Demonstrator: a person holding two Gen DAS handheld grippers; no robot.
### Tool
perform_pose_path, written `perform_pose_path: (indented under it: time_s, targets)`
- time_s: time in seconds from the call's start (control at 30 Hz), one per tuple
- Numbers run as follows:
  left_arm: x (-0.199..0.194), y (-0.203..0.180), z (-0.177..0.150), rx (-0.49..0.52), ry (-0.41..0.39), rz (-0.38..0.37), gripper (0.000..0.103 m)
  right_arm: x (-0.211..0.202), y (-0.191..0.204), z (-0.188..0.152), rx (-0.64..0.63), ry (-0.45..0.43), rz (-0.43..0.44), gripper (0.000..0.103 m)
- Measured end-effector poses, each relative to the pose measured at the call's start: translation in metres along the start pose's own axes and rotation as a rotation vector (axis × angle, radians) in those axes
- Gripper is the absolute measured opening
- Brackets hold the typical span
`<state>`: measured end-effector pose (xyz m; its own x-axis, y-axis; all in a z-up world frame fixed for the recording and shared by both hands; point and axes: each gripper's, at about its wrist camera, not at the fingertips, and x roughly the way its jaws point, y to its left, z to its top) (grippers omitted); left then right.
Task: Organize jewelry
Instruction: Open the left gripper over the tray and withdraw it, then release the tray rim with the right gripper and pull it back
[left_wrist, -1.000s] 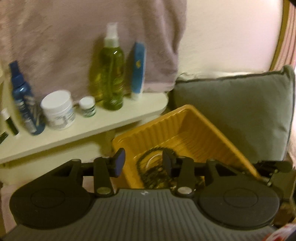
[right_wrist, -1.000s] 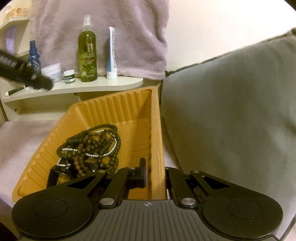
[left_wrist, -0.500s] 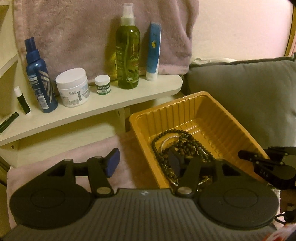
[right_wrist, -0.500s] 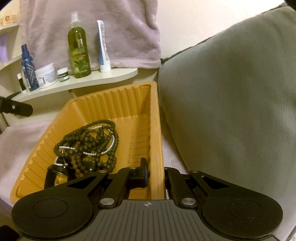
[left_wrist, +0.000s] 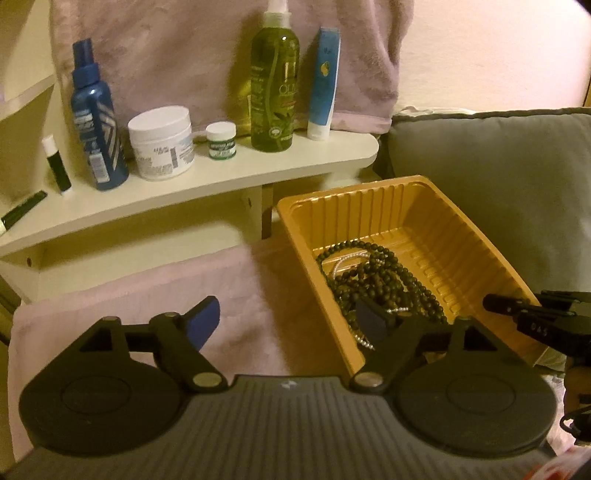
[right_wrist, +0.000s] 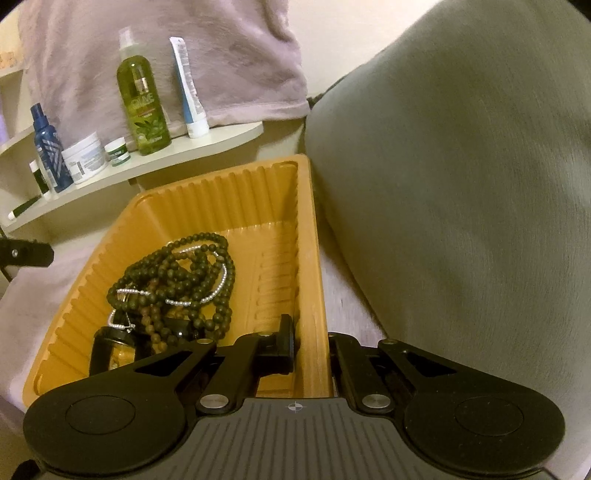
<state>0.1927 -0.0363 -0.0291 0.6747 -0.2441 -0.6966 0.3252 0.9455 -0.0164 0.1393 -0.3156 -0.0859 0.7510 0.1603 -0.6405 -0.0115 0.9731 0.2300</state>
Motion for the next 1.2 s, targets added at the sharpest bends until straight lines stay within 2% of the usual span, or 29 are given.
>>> perform_pose_path:
  time_s: [0.1, 0.33, 0.43, 0.5, 0.63, 0.7, 0.73, 0.8, 0.87, 1.03, 1.2]
  targets:
    - [-0.001, 0.004, -0.004, -0.026, -0.005, 0.006, 0.087, -0.001, -0.002, -0.002, 0.014, -0.004, 0.007, 0.004]
    - [-0.011, 0.012, -0.016, -0.075, -0.024, 0.009, 0.093, -0.012, -0.005, -0.006, 0.020, -0.015, 0.020, 0.010]
    - [-0.015, 0.016, -0.020, -0.099, -0.033, 0.007, 0.095, -0.016, -0.008, -0.010, 0.025, -0.030, 0.013, 0.024]
    - [-0.017, 0.018, -0.023, -0.110, -0.035, 0.007, 0.095, -0.020, -0.012, -0.010, 0.023, -0.049, 0.002, 0.039]
    - [-0.024, 0.018, -0.029, -0.124, -0.041, 0.010, 0.096, -0.028, -0.015, -0.004, 0.020, -0.073, -0.010, 0.049]
    - [-0.029, 0.019, -0.033, -0.136, -0.052, 0.014, 0.098, -0.039, -0.011, -0.002, 0.000, -0.104, -0.014, 0.061]
    - [-0.032, 0.019, -0.035, -0.139, -0.054, 0.024, 0.099, -0.046, -0.008, -0.002, -0.015, -0.118, -0.014, 0.065]
    - [-0.038, 0.017, -0.040, -0.142, -0.057, 0.046, 0.102, -0.059, -0.001, -0.002, -0.041, -0.143, -0.014, 0.078]
    - [-0.044, 0.015, -0.046, -0.146, -0.060, 0.078, 0.103, -0.071, 0.009, -0.002, -0.061, -0.151, -0.011, 0.084]
    - [-0.059, 0.013, -0.062, -0.167, -0.055, 0.119, 0.103, -0.087, 0.030, -0.003, -0.068, -0.069, -0.008, 0.086]
    - [-0.076, 0.009, -0.082, -0.217, -0.016, 0.155, 0.103, -0.097, 0.051, -0.012, -0.063, 0.030, -0.012, 0.087]
